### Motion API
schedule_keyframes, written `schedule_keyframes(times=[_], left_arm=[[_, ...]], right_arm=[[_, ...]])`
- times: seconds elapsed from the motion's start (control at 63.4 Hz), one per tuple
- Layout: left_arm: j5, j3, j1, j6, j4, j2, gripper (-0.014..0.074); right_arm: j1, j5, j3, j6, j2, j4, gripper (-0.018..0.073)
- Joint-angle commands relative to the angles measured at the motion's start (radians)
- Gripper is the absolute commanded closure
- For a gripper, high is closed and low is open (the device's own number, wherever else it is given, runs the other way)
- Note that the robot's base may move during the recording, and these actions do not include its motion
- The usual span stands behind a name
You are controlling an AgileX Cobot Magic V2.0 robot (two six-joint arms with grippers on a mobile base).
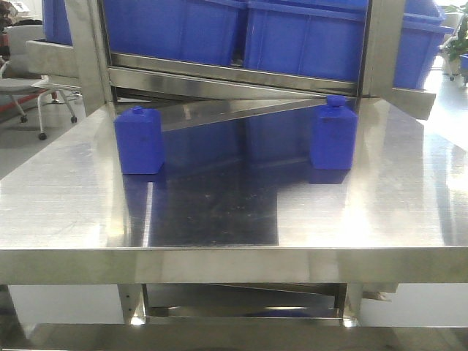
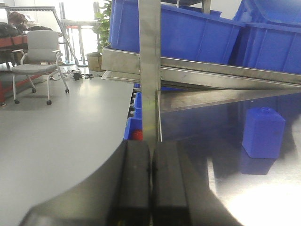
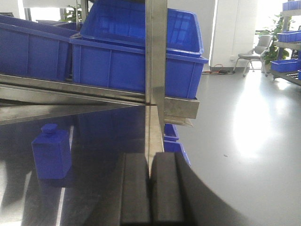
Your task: Pick and sort blue part to right shelf
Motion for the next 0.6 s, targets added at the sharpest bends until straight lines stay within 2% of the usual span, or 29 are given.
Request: schedule_keyframes(times=[0.0,0.3,0.584], left_arm=[[-0.087,0.024,0.000,-0.006,-0.002,-0.024,0.0473],[-0.087,0.024,0.000,-0.006,-0.002,-0.024,0.0473],[-0.087,0.024,0.000,-0.006,-0.002,-0.024,0.0473]], right_arm=[[-0.004,-0.019,-0.068,-0.003,-0.021,-0.008,0.0530],[-0.004,0.144,-0.133,-0.003,-0.016,-0.044,0.0530],[-0.003,0.159,-0.230,-0.003,0.108,-0.095,0.0530]])
